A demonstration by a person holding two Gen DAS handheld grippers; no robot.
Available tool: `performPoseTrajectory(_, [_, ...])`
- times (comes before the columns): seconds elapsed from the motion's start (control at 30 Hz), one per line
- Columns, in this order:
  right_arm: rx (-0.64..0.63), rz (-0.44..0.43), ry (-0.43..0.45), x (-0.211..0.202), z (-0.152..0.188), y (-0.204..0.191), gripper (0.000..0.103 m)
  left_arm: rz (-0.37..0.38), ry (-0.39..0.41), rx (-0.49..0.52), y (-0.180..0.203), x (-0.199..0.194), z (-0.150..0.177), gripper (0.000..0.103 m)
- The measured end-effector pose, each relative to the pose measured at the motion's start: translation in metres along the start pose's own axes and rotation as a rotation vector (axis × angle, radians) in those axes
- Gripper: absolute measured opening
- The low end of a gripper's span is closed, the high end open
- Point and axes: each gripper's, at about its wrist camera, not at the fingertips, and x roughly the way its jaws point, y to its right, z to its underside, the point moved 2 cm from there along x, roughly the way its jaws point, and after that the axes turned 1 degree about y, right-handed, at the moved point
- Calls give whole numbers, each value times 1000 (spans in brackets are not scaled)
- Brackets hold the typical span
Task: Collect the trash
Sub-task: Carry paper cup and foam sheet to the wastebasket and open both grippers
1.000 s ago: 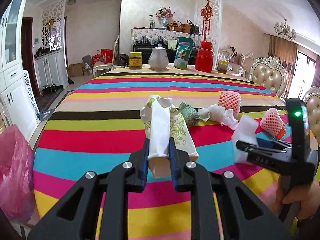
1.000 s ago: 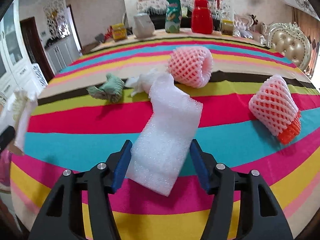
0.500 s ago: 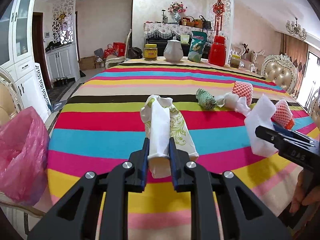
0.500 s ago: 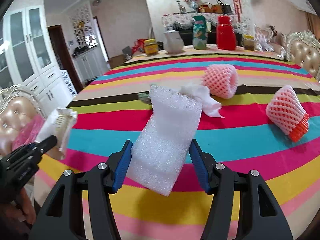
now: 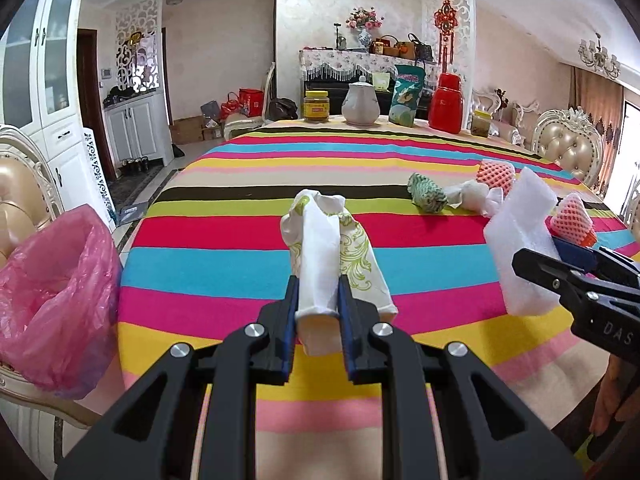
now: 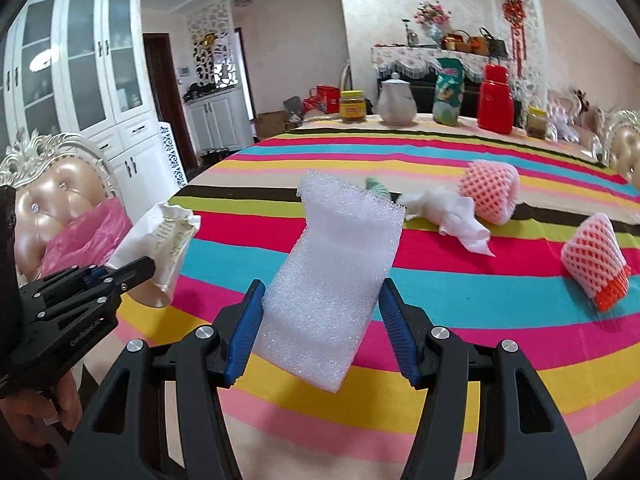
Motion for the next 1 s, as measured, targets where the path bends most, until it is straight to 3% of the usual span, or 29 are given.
performPoseTrajectory(0.43, [-85, -60, 36, 2, -11, -45, 56, -43, 51, -54, -26, -15, 2, 18])
performPoseTrajectory(1.0, [-202, -188, 55, 24, -30, -121, 56, -178, 123, -142, -108, -52, 2, 18])
